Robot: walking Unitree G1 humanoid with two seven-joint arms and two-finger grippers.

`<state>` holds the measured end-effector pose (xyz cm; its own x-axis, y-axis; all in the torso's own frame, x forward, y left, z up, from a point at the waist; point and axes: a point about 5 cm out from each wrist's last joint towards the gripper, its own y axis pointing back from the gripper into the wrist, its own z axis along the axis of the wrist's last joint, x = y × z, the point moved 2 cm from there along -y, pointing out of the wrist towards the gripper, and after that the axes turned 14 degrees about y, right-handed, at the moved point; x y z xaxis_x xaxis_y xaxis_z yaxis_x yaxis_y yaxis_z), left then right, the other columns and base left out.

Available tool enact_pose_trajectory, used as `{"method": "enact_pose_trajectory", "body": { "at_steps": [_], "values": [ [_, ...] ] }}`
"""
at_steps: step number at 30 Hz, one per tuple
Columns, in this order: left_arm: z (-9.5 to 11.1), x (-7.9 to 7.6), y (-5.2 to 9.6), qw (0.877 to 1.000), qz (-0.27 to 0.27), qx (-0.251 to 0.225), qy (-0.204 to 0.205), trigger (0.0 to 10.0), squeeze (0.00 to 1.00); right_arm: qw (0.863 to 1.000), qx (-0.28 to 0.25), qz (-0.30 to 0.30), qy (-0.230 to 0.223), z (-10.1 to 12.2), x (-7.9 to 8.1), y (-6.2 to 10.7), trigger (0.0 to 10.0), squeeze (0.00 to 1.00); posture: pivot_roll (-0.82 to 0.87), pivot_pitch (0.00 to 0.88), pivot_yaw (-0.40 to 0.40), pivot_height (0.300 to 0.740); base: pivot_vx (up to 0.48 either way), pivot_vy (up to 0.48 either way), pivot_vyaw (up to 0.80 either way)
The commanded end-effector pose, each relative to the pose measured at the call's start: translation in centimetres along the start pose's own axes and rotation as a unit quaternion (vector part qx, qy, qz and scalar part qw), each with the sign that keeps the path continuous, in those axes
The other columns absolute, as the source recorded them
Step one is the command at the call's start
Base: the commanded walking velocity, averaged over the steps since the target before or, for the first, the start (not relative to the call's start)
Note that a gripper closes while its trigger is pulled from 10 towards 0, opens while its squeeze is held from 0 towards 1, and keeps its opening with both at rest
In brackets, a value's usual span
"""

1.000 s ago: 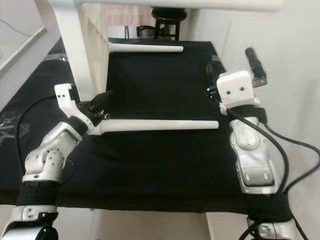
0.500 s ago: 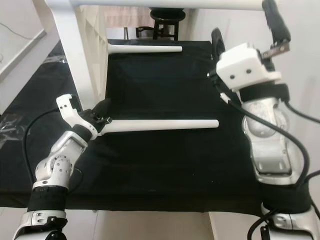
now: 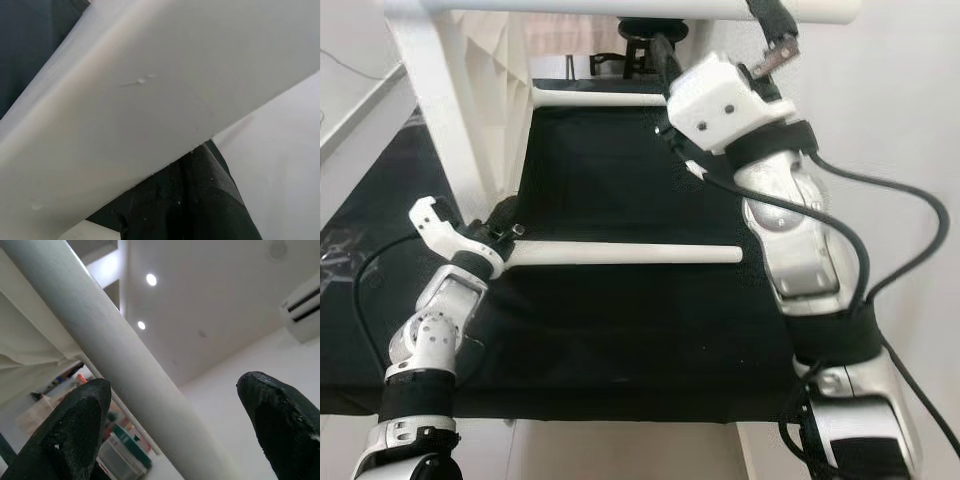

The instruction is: Building children table

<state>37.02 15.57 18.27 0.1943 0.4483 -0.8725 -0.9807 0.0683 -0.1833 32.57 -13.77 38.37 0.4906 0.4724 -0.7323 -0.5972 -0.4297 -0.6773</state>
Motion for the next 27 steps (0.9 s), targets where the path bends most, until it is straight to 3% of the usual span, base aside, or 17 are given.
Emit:
{"method": "enact_pose_trajectory", "body": {
  "at_steps": [1, 7, 11, 17, 25, 26, 27],
  "values": [
    [0.4, 0.7, 0.2, 1.000, 0.018, -0.011, 0.008, 10.0, 0.00, 0.999, -0.018, 0.024, 0.014, 0.4, 0.6, -0.4, 10.0, 0.00, -0.01, 0.141, -0.030, 0.740, 0.000, 0.000, 0.00],
    [0.5, 0.8, 0.1, 1.000, 0.020, -0.014, 0.010, 10.0, 0.00, 0.998, -0.023, 0.047, 0.021, 0.3, 1.1, -0.8, 10.0, 0.00, -0.01, 0.141, -0.030, 0.740, 0.000, 0.000, 0.00],
    [0.7, 0.6, 0.0, 1.000, 0.018, -0.017, 0.012, 10.0, 0.00, 0.993, -0.030, 0.107, 0.048, 0.0, 1.7, -1.9, 10.0, 0.00, -0.02, 0.145, -0.037, 0.740, 0.000, 0.000, 0.00],
    [0.8, 0.6, 0.0, 1.000, 0.017, -0.017, 0.013, 10.0, 0.00, 0.991, -0.028, 0.118, 0.060, -0.2, 1.6, -2.3, 10.0, 0.00, -0.02, 0.145, -0.037, 0.740, 0.000, 0.000, 0.00],
    [1.0, 0.0, -0.2, 1.000, 0.009, -0.023, 0.017, 10.0, 0.00, 0.984, -0.005, 0.127, 0.123, -1.6, -0.5, -4.2, 10.0, 0.00, -0.04, 0.148, -0.046, 0.740, 0.000, 0.000, 0.00],
    [1.1, 0.0, -0.2, 1.000, 0.009, -0.024, 0.017, 10.0, 0.00, 0.983, -0.006, 0.132, 0.124, -1.6, -0.5, -4.3, 4.6, 0.00, -0.04, 0.149, -0.049, 0.740, 0.000, 0.000, 0.00],
    [1.1, 0.0, -0.2, 1.000, 0.009, -0.024, 0.017, 10.0, 0.00, 0.983, -0.006, 0.132, 0.124, -1.6, -0.5, -4.3, 4.6, 0.00, -0.04, 0.149, -0.049, 0.740, 0.000, 0.000, 0.00]
  ]
}}
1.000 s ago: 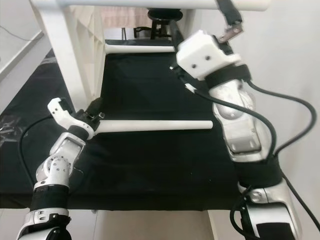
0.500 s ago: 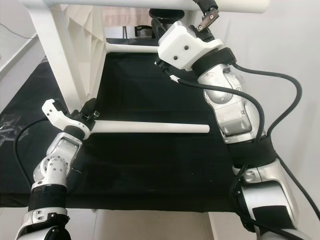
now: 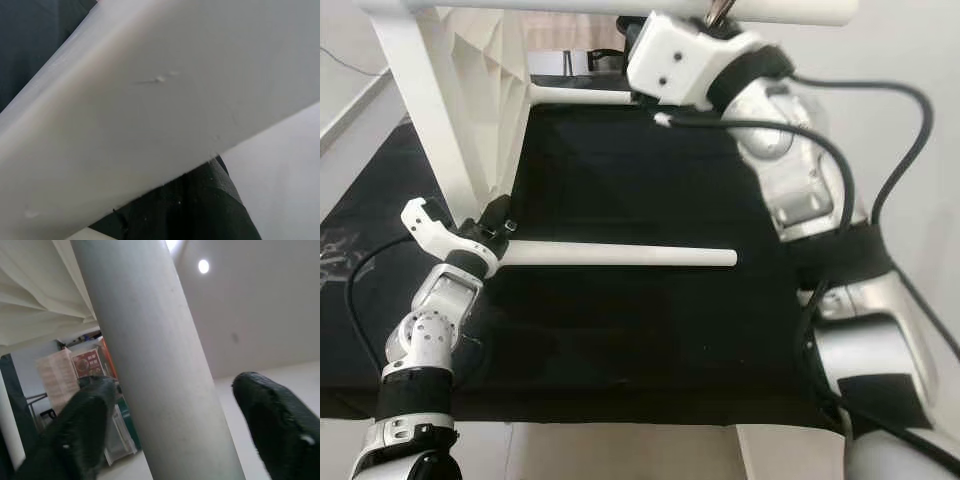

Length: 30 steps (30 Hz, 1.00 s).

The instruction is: Building children table

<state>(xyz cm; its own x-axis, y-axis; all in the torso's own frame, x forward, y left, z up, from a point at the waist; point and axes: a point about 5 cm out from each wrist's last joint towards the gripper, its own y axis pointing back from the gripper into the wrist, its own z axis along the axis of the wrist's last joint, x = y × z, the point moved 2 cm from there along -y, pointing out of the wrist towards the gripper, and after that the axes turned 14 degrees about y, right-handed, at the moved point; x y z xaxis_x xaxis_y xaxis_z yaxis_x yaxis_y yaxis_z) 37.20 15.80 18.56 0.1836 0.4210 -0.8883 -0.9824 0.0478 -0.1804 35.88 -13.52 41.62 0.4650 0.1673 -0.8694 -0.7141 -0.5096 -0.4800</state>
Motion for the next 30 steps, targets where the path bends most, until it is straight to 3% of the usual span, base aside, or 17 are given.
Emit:
{"method": "enact_pose_trajectory", "body": {
  "at_steps": [1, 21, 27, 30],
  "values": [
    [0.8, 0.0, -0.1, 1.000, 0.003, -0.016, 0.002, 10.0, 0.00, 1.000, -0.006, 0.014, 0.010, 0.1, 0.1, -0.2, 0.0, 0.00, -0.04, 0.149, -0.049, 0.740, 0.000, 0.000, 0.00],
    [2.2, -0.1, -0.6, 0.999, 0.005, -0.045, 0.007, 10.0, 0.00, 0.999, -0.014, 0.033, 0.012, 0.0, 0.0, -0.6, 0.0, 0.00, -0.05, 0.155, -0.057, 0.740, 0.000, 0.000, 0.00],
    [2.7, 1.0, -0.7, 0.997, 0.034, -0.065, 0.005, 10.0, 0.00, 0.999, -0.014, 0.032, 0.013, -0.1, -0.2, -0.7, 0.0, 0.00, -0.05, 0.156, -0.054, 0.740, 0.000, 0.000, 0.00],
    [3.4, 3.1, -0.5, 0.994, 0.075, -0.080, 0.011, 10.0, 0.00, 0.999, -0.010, 0.029, 0.012, -0.3, -0.3, -0.7, 0.0, 0.00, -0.05, 0.157, -0.053, 0.740, 0.000, 0.000, 0.00]
  ]
}}
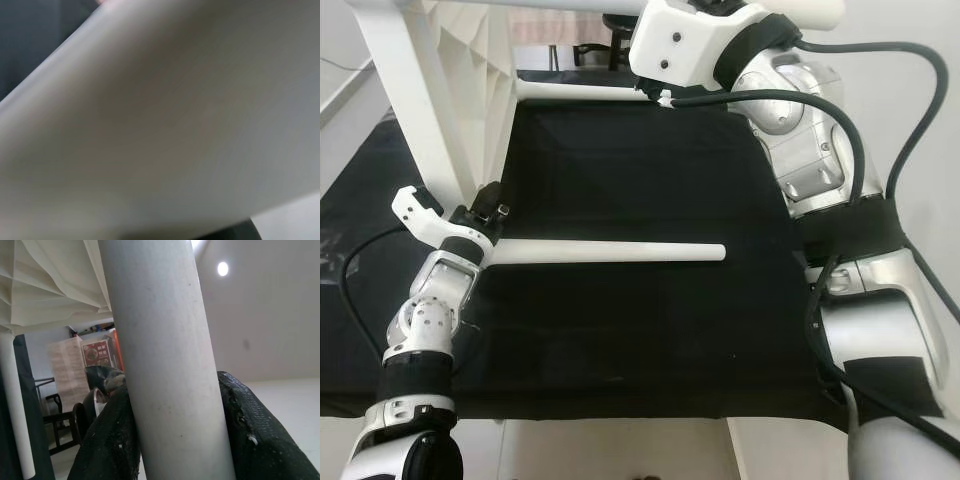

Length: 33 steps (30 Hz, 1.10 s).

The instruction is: Building children table

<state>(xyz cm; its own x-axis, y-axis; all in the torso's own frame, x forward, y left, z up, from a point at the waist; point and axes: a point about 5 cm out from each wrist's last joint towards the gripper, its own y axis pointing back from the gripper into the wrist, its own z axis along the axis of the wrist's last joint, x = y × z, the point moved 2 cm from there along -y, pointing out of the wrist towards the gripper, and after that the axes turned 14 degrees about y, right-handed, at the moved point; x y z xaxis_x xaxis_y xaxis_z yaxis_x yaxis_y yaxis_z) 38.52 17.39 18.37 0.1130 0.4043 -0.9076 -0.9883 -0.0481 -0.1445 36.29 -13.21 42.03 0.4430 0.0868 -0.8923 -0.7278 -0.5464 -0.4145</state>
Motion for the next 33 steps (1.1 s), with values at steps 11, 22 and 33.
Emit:
{"method": "enact_pose_trajectory", "body": {
  "at_steps": [11, 22, 33],
  "values": [
    [8.8, 5.0, 0.3, 0.987, 0.095, -0.132, -0.013, 10.0, 0.00, 0.999, 0.036, -0.002, -0.029, -1.7, -0.1, 0.6, 0.0, 0.00, -0.06, 0.156, -0.057, 0.740, 0.000, 0.000, 0.00],
    [19.1, 0.2, 1.3, 0.959, 0.020, -0.266, -0.092, 10.0, 0.00, 0.979, 0.185, 0.064, -0.065, -7.5, 4.4, 5.6, 0.0, 0.00, -0.04, 0.152, -0.065, 0.740, 0.000, 0.000, 0.00],
    [22.8, -4.5, 1.7, 0.941, -0.050, -0.306, -0.133, 10.0, 0.00, 0.959, 0.258, 0.083, -0.078, -9.7, 6.1, 8.6, 0.0, 0.00, -0.02, 0.148, -0.077, 0.740, 0.000, 0.000, 0.00]
  ]
}}
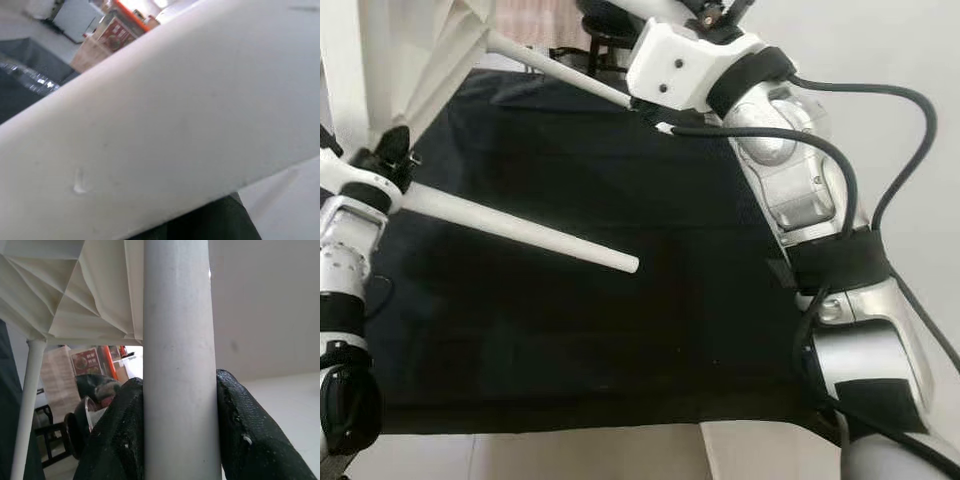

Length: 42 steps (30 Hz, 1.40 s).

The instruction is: Building children table

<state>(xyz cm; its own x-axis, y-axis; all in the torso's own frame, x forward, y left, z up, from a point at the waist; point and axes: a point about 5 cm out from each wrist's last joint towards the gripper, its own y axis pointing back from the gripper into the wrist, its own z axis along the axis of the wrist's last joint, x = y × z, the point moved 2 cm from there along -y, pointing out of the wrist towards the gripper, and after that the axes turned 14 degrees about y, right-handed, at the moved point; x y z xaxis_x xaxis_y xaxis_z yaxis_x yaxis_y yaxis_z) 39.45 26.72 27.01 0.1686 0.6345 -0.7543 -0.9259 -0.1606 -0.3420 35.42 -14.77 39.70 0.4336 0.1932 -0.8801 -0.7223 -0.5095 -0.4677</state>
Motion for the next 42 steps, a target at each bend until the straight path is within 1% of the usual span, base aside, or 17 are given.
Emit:
{"method": "enact_pose_trajectory", "body": {
  "at_steps": [1, 2, 5, 9, 11, 12, 14, 19, 20, 28, 29, 30, 32, 33, 37, 41, 42],
  "values": [
    [13.2, -1.2, 1.4, 0.975, -0.019, -0.215, -0.046, 10.0, 0.00, 0.952, 0.284, 0.106, -0.043, -10.7, 4.0, 7.4, 0.0, 0.00, 0.00, 0.149, -0.091, 0.740, 0.000, 0.000, 0.00],
    [14.0, -2.7, 1.1, 0.973, -0.043, -0.219, -0.056, 10.0, 0.00, 0.947, 0.298, 0.110, -0.052, -11.0, 4.4, 8.0, 0.0, 0.00, 0.00, 0.149, -0.091, 0.740, 0.000, 0.000, 0.00],
    [14.7, -3.9, 0.9, 0.971, -0.061, -0.221, -0.065, 10.0, 0.00, 0.942, 0.309, 0.115, -0.062, -11.1, 4.9, 8.4, 0.0, 0.00, 0.01, 0.150, -0.092, 0.740, 0.000, 0.000, 0.00],
    [16.5, -7.1, 0.2, 0.966, -0.103, -0.226, -0.077, 10.0, 0.00, 0.930, 0.330, 0.128, -0.095, -11.2, 6.3, 9.5, 0.0, 0.00, 0.02, 0.154, -0.092, 0.740, 0.000, 0.000, 0.00],
    [18.9, -12.3, -0.8, 0.956, -0.166, -0.222, -0.092, 10.0, 0.00, 0.913, 0.352, 0.143, -0.150, -10.8, 8.8, 11.1, 0.0, 0.00, 0.04, 0.163, -0.070, 0.740, 0.000, 0.000, 0.00],
    [18.9, -12.3, -0.8, 0.956, -0.166, -0.222, -0.092, 10.0, 0.00, 0.913, 0.352, 0.143, -0.150, -10.8, 8.8, 11.1, 0.0, 0.00, 0.04, 0.163, -0.070, 0.740, 0.000, 0.000, 0.00],
    [20.4, -17.3, -1.4, 0.945, -0.220, -0.216, -0.109, 10.0, 0.00, 0.898, 0.366, 0.154, -0.188, -10.3, 10.8, 12.2, 0.0, 0.00, 0.06, 0.170, -0.058, 0.740, 0.000, 0.000, 0.00],
    [20.9, -20.3, -1.5, 0.936, -0.252, -0.210, -0.125, 10.0, 0.00, 0.882, 0.375, 0.161, -0.235, -9.7, 12.3, 12.8, 0.0, 0.00, 0.06, 0.171, -0.055, 0.740, 0.000, 0.000, 0.00],
    [20.6, -22.9, -1.7, 0.931, -0.280, -0.194, -0.135, 10.0, 0.00, 0.860, 0.380, 0.175, -0.294, -8.2, 14.6, 13.5, 0.0, 0.00, 0.09, 0.179, -0.049, 0.740, 0.000, 0.000, 0.00],
    [19.5, -25.2, -1.9, 0.926, -0.307, -0.168, -0.141, 10.0, 0.00, 0.839, 0.378, 0.194, -0.339, -6.4, 16.8, 13.8, 0.0, 0.00, 0.09, 0.190, -0.038, 0.740, 0.000, 0.000, 0.00],
    [18.4, -25.7, -2.1, 0.926, -0.319, -0.144, -0.140, 10.0, 0.00, 0.820, 0.384, 0.214, -0.368, -5.3, 18.6, 14.6, 0.0, 0.00, 0.10, 0.195, -0.036, 0.740, 0.000, 0.000, 0.00],
    [18.4, -25.7, -2.1, 0.926, -0.319, -0.144, -0.140, 10.0, 0.00, 0.820, 0.384, 0.214, -0.368, -5.3, 18.6, 14.6, 0.0, 0.00, 0.10, 0.195, -0.036, 0.740, 0.000, 0.000, 0.00],
    [17.5, -25.8, -2.5, 0.928, -0.324, -0.122, -0.138, 10.0, 0.00, 0.800, 0.389, 0.221, -0.399, -4.3, 19.7, 15.1, 0.0, 0.00, 0.10, 0.198, -0.036, 0.740, 0.000, 0.000, 0.00],
    [17.5, -25.8, -2.5, 0.928, -0.324, -0.122, -0.138, 10.0, 0.00, 0.800, 0.389, 0.221, -0.399, -4.3, 19.7, 15.1, 0.0, 0.00, 0.10, 0.198, -0.036, 0.740, 0.000, 0.000, 0.00],
    [16.2, -25.2, -2.9, 0.932, -0.327, -0.088, -0.131, 10.0, 0.00, 0.769, 0.387, 0.223, -0.458, -2.8, 20.2, 15.1, 0.0, 0.00, 0.09, 0.203, -0.038, 0.740, 0.000, 0.000, 0.00],
    [15.7, -24.8, -3.1, 0.934, -0.327, -0.074, -0.126, 10.0, 0.00, 0.755, 0.375, 0.233, -0.485, -1.6, 20.3, 14.8, 0.0, 0.00, 0.09, 0.203, -0.038, 0.740, 0.000, 0.000, 0.00],
    [15.3, -24.4, -3.1, 0.934, -0.327, -0.068, -0.128, 10.0, 0.00, 0.753, 0.372, 0.239, -0.488, -1.3, 20.1, 14.6, 1.8, 0.00, 0.08, 0.204, -0.038, 0.740, 0.000, 0.000, 0.00]
  ]
}}
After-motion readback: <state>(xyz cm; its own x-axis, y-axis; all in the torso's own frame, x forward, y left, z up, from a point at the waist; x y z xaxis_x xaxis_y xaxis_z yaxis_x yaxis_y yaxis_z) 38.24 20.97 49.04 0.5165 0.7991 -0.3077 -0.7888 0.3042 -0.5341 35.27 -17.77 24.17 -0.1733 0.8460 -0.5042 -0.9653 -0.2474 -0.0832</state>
